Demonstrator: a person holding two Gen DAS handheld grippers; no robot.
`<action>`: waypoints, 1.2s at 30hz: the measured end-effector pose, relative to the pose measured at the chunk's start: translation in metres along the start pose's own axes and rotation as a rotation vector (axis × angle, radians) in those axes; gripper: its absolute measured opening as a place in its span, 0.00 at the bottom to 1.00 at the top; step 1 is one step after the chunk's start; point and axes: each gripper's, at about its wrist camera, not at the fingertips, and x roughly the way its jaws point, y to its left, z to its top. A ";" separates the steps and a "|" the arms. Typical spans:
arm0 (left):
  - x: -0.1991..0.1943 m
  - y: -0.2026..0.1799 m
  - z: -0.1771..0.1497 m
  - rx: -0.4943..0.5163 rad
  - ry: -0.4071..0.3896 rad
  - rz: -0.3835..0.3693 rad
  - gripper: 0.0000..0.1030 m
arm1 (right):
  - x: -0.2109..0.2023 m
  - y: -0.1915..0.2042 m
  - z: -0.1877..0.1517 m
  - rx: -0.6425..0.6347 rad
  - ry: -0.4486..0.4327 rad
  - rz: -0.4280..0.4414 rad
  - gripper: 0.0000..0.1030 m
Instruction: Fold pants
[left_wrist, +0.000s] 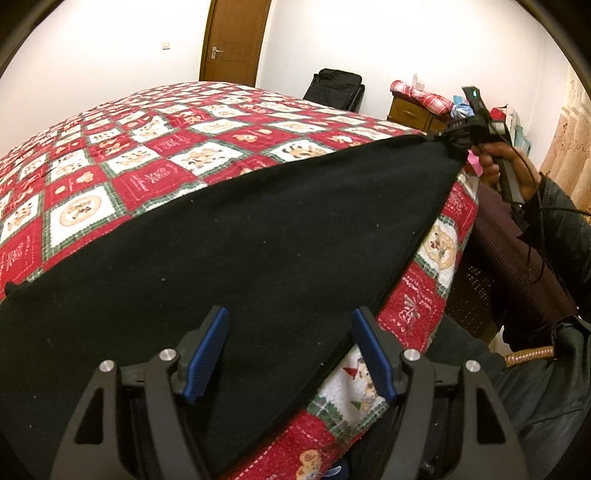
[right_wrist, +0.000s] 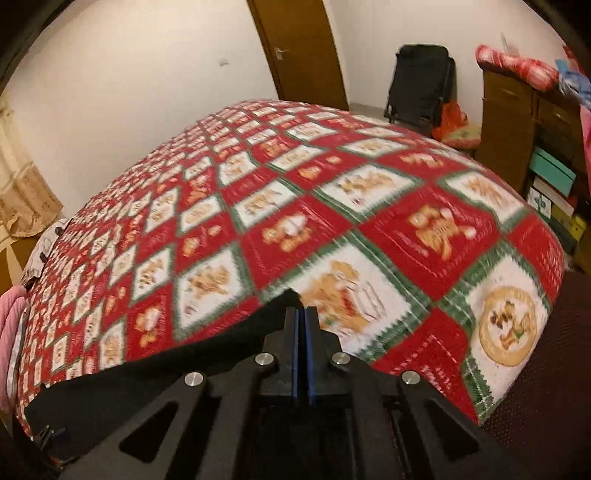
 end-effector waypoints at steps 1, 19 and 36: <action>-0.002 0.000 0.000 -0.003 -0.002 0.001 0.70 | -0.003 -0.003 -0.002 0.014 -0.020 0.002 0.03; -0.088 0.089 -0.035 -0.143 -0.092 0.409 0.70 | -0.016 0.239 -0.045 -0.268 0.145 0.541 0.88; -0.081 0.093 -0.068 -0.132 -0.074 0.396 0.75 | 0.082 0.532 -0.175 -0.510 0.622 0.696 0.53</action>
